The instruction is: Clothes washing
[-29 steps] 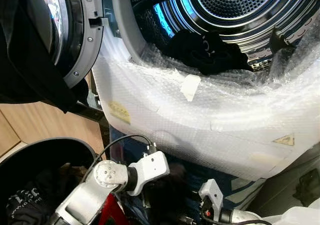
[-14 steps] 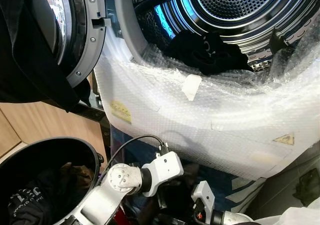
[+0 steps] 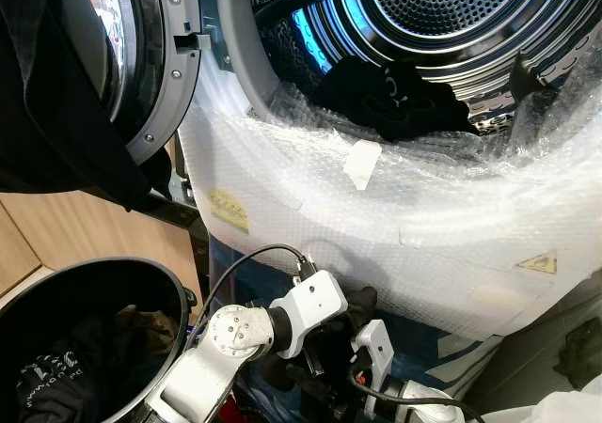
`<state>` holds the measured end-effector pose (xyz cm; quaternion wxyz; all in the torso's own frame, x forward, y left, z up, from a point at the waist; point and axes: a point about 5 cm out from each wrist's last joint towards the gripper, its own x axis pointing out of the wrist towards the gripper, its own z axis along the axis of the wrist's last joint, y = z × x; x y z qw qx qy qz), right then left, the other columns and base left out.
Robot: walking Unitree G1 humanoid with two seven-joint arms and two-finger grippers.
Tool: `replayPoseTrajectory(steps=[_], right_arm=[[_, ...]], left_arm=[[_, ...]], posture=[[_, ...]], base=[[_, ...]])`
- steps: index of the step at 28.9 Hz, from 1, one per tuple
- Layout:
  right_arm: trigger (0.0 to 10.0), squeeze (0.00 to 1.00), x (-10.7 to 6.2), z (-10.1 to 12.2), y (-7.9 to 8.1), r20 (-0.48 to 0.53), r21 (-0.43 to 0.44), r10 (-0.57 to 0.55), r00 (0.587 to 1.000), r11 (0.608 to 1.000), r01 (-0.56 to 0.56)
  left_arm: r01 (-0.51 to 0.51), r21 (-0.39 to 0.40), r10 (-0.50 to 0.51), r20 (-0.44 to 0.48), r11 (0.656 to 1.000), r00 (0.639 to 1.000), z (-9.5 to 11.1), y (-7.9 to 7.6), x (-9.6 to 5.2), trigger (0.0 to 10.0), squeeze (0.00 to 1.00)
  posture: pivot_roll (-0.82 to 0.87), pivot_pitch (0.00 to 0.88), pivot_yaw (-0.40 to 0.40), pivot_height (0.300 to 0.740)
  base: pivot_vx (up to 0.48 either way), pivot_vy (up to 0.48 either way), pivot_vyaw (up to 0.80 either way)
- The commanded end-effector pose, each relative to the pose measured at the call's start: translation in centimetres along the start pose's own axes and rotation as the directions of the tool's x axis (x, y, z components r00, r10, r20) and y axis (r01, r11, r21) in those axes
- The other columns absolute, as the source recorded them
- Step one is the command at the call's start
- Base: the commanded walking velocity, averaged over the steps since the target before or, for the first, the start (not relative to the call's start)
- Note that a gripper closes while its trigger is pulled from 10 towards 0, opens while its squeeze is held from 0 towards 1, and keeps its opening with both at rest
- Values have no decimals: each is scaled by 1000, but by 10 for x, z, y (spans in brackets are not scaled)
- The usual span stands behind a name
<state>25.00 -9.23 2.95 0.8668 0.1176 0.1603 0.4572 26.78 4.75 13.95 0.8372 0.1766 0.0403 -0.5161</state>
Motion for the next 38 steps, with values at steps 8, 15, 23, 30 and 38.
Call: replayPoseTrajectory(steps=[8,15,23,30,38], right_arm=[[10000,0,6,9,-25,54,8,-271,961,962,271],[7529,0,5,10,-28,85,38,-294,952,956,292],[0,0,7,10,-27,95,37,-288,953,958,285],[0,0,6,11,-28,107,44,-297,949,955,293],[0,0,1,15,-31,134,56,-293,947,956,288]], left_arm=[[18,-22,-15,107,1000,994,23,-2,9,0,0],[45,-33,-41,116,998,992,25,-7,9,0,0],[47,-49,-39,147,998,988,30,-6,10,0,0],[81,-80,-67,164,994,984,34,-8,8,0,0],[136,-87,-120,170,987,978,37,-11,6,0,0]], posture=[[-14,0,-27,740],[-8,0,-27,740],[-7,0,-25,740],[-5,0,-24,740],[-7,11,-16,740]], base=[[0,0,0],[0,0,0],[0,0,0],[0,0,0],[0,0,0]])
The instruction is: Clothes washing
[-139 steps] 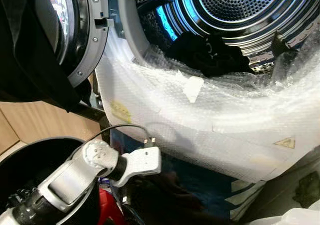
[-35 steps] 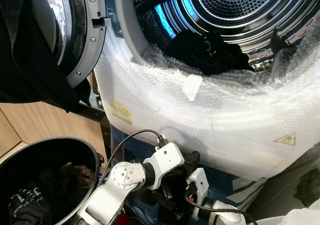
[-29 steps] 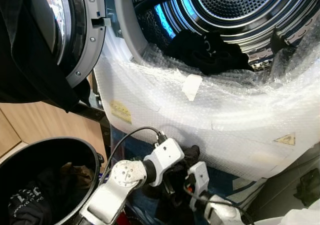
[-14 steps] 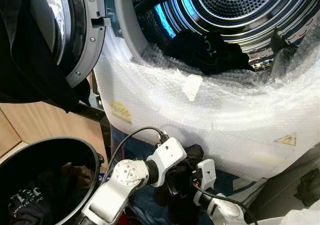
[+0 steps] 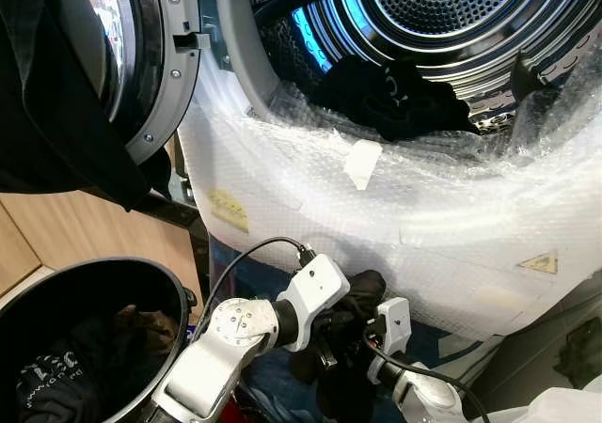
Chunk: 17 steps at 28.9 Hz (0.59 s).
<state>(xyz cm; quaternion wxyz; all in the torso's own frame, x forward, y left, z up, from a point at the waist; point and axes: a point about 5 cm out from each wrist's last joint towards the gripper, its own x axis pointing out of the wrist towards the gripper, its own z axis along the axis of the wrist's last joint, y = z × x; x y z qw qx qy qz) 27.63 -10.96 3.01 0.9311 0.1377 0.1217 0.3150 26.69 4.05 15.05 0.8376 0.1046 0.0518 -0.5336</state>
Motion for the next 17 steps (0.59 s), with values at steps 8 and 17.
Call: replayPoseTrajectory(steps=[8,17], right_arm=[[0,0,-1,1,0,4,7,14,1000,1000,-14],[0,0,-2,3,0,12,-7,21,1000,1000,-21]], left_arm=[[121,19,-122,102,993,987,25,-16,3,0,0],[130,14,-131,88,991,987,24,-16,0,1176,0]], posture=[[-2,16,-17,740],[-28,24,2,740]], base=[[0,0,0],[0,0,0]])
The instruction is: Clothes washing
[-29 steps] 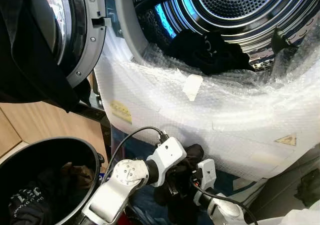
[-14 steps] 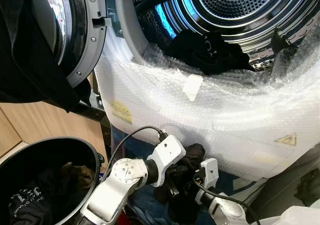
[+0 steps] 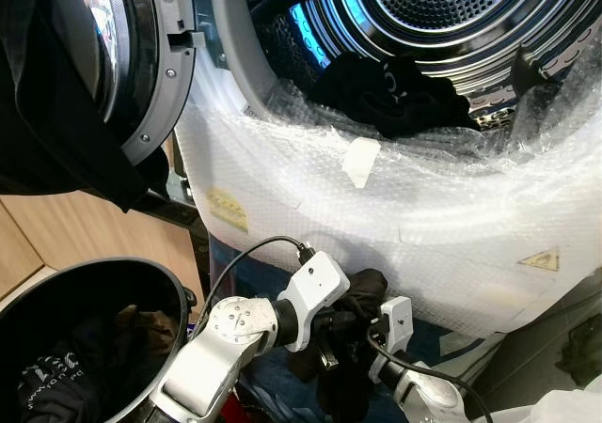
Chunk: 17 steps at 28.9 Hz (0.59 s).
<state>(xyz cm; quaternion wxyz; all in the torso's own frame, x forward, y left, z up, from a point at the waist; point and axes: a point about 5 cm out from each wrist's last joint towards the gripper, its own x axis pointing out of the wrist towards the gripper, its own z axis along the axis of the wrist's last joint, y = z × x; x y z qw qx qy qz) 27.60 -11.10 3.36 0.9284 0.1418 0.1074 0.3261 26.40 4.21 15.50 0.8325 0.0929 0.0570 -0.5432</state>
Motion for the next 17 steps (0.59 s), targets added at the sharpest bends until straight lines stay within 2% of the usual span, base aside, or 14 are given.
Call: replayPoseTrajectory(steps=[1,2,3,5,6,7,8,10,11,12,13,14,17], right_arm=[[0,0,-1,-1,1,-11,-3,-1,1000,1000,1],[0,0,-1,-1,2,-10,-4,2,1000,1000,-2],[0,0,-1,-1,2,-9,-4,3,1000,1000,-3],[0,0,-3,-2,2,-6,-3,1,1000,1000,-1],[0,0,-4,-3,2,-10,1,-2,1000,1000,2],[0,0,-5,-4,2,-11,3,0,1000,1000,0],[0,0,-5,-5,3,-19,-1,4,1000,1000,-4],[0,0,-6,-6,3,-24,-4,8,1000,1000,-8],[0,0,-7,-6,5,-21,-7,17,1000,1000,-17],[0,0,-7,-6,5,-17,-4,16,1000,1000,-16],[0,0,-8,-6,5,-13,1,13,1000,1000,-13],[0,0,-9,-7,4,-15,4,10,1000,1000,-10],[0,0,-11,-11,6,-29,3,15,999,1000,-15]], left_arm=[[113,37,-115,78,993,990,19,-16,4,1176,0],[115,36,-117,78,993,990,18,-18,4,2353,0],[115,34,-117,78,993,990,17,-18,4,2353,0],[113,33,-116,73,993,991,16,-19,3,3922,0],[111,37,-113,72,993,991,16,-19,3,6745,0],[109,40,-112,72,993,991,16,-18,3,7137,0],[117,44,-120,68,992,990,16,-19,3,8118,0],[124,47,-127,65,991,990,16,-19,3,8118,0],[121,41,-124,78,992,989,18,-19,-1,10000,0],[120,33,-122,84,992,989,18,-19,-2,10000,31],[118,22,-119,85,993,989,18,-19,-4,10000,1000],[152,14,-153,64,988,986,15,-21,-7,10000,1000],[142,8,-142,52,990,988,15,-21,-13,9804,1000]], posture=[[-29,23,2,740],[-32,19,4,740],[-33,17,4,740],[-36,13,6,740],[-34,9,5,740],[-34,9,5,740],[-31,5,4,740],[-31,5,4,740],[-31,4,7,740],[-31,2,8,740],[-31,0,8,740],[-30,0,9,740],[-28,0,14,740]], base=[[0,0,0],[0,0,0],[0,0,0],[0,0,0],[0,0,0],[0,0,0],[0,0,0],[0,0,0],[0,0,0],[0,0,0],[0,0,0],[0,0,0],[0,0,0]])
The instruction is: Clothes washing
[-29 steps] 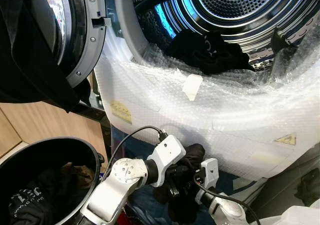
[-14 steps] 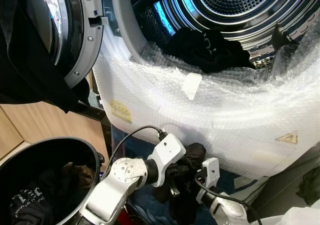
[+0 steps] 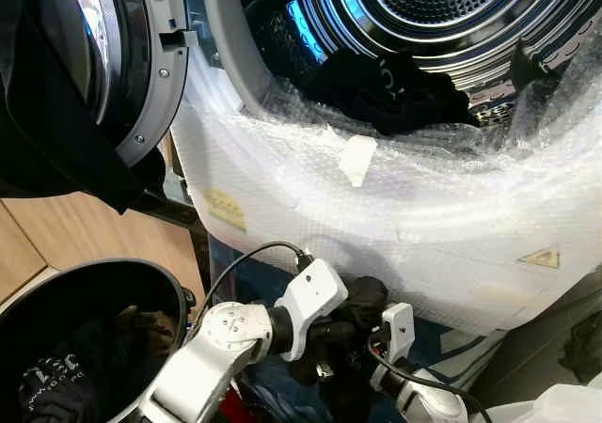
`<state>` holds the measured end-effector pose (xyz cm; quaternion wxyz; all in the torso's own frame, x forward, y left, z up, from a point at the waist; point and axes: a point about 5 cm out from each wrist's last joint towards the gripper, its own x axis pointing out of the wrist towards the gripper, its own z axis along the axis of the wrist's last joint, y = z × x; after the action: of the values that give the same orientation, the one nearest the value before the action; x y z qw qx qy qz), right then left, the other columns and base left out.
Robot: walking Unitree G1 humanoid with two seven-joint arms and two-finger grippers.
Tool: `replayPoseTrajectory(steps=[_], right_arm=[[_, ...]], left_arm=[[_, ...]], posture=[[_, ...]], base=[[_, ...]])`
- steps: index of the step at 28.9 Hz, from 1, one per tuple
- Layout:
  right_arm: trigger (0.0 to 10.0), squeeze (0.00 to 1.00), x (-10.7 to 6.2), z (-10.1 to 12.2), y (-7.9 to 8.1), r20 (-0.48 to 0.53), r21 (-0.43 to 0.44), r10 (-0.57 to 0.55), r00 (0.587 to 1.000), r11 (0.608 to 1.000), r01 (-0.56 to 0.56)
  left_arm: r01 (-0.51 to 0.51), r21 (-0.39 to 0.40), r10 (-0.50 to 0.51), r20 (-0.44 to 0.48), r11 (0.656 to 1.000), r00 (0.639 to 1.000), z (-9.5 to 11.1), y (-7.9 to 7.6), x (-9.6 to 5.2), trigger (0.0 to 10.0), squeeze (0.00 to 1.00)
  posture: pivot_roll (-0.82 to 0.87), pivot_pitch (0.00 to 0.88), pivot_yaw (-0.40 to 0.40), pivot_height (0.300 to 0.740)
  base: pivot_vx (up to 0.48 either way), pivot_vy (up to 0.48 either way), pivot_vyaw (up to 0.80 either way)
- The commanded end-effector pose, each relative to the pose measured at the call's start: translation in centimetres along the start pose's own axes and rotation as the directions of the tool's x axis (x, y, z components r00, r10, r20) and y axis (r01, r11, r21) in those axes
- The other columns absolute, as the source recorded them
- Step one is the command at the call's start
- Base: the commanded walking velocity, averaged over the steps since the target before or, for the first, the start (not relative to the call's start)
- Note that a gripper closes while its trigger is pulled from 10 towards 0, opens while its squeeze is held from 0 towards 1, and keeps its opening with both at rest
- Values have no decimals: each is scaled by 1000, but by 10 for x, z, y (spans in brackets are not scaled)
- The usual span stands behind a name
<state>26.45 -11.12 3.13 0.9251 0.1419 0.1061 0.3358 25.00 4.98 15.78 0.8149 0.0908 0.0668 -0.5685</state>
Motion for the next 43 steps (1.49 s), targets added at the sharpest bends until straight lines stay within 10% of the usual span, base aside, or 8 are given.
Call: replayPoseTrajectory(steps=[1,19,25,31,37,38,42,43], right_arm=[[0,0,-3,-6,1,-30,4,-6,1000,1000,6],[0,0,-20,-19,-3,-80,5,-30,996,1000,31],[0,0,-25,-21,-2,-96,2,-13,995,1000,13],[0,0,-28,-21,0,-105,-5,9,994,1000,-10],[0,0,-33,-20,5,-93,10,40,995,999,-40],[0,0,-33,-20,7,-95,6,49,994,999,-49],[0,0,-31,-11,15,-96,-30,88,991,995,-92],[0,0,-30,-7,19,-92,-45,120,989,991,-124]], left_arm=[[73,15,-74,61,997,995,14,-10,-1,9804,1000],[-185,-37,181,-87,982,980,6,42,-115,9412,1000],[-648,50,650,-40,760,759,-7,89,-148,10000,1000],[-634,-82,632,-45,769,773,-36,73,-147,10000,729],[-959,-92,962,-22,270,273,-56,96,-181,10000,718],[-970,-116,975,-36,212,218,-65,94,-184,10000,988],[-983,-157,994,-41,90,97,-89,83,-191,10000,1000],[-983,-170,995,-42,77,85,-92,82,-192,10000,27]], posture=[[-28,0,14,740],[-5,0,17,740],[13,0,1,740],[1,0,5,740],[18,0,-1,740],[15,0,0,740],[-4,0,4,740],[-5,0,4,740]], base=[[0,0,0],[0,0,0],[0,0,0],[0,0,0],[0,0,0],[0,0,0],[0,0,0],[0,0,0]])
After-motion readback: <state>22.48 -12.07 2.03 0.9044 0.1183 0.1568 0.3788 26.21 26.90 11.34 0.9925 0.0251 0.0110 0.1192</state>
